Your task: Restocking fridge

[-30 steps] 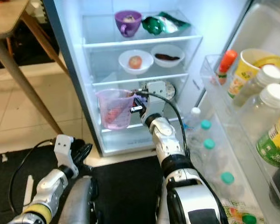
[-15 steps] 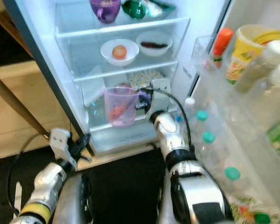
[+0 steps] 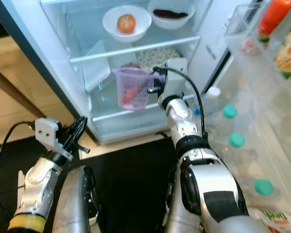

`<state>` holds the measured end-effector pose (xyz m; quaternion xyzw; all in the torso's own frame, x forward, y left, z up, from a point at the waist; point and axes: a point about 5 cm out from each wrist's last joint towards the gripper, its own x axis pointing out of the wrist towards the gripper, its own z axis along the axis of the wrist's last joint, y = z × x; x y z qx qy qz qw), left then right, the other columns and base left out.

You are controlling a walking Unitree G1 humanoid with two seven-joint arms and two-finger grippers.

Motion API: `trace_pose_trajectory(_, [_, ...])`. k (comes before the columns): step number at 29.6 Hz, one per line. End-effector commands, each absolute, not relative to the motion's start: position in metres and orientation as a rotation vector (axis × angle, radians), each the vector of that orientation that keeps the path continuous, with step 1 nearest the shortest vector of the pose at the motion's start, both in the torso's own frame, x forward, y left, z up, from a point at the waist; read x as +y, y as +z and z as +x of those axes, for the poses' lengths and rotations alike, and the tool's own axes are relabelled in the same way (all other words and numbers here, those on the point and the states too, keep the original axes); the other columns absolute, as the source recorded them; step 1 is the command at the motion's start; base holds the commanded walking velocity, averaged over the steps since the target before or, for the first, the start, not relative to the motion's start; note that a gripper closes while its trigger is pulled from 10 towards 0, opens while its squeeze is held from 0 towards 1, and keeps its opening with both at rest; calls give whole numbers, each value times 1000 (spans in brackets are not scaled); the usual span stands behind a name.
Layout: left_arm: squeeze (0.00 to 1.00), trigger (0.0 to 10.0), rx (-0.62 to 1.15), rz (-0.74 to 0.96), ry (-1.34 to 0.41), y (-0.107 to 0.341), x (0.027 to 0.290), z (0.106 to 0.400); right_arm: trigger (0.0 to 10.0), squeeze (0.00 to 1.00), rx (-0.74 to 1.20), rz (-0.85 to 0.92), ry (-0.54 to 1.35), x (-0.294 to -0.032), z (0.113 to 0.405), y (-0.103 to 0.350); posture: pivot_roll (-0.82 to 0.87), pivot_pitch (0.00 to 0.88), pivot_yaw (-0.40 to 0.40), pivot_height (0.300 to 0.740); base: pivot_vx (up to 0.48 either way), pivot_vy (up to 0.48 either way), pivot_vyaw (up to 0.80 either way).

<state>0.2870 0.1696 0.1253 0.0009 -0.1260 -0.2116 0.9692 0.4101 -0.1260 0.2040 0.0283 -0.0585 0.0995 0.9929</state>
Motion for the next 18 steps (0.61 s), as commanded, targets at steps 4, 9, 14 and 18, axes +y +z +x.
trace_pose_trajectory(4, [0,10000,-252,1,-446,140,167,276,10000,0,-56,74,142,-123,409,190,203,484,46,395,0,0,0])
trace_pose_trajectory(9, [0,10000,-262,-2,-450,148,165,274,10000,0,-29,98,112,-125,409,184,217,503,49,385,0,0,0])
trace_pose_trajectory(14, [0,10000,-315,-8,-469,178,159,273,10000,0,-10,144,9,-134,410,184,230,533,60,365,0,0,0])
trace_pose_trajectory(18, [0,10000,-333,-13,-487,191,155,273,10000,0,-18,177,0,-135,413,191,223,547,61,365,0,0,0])
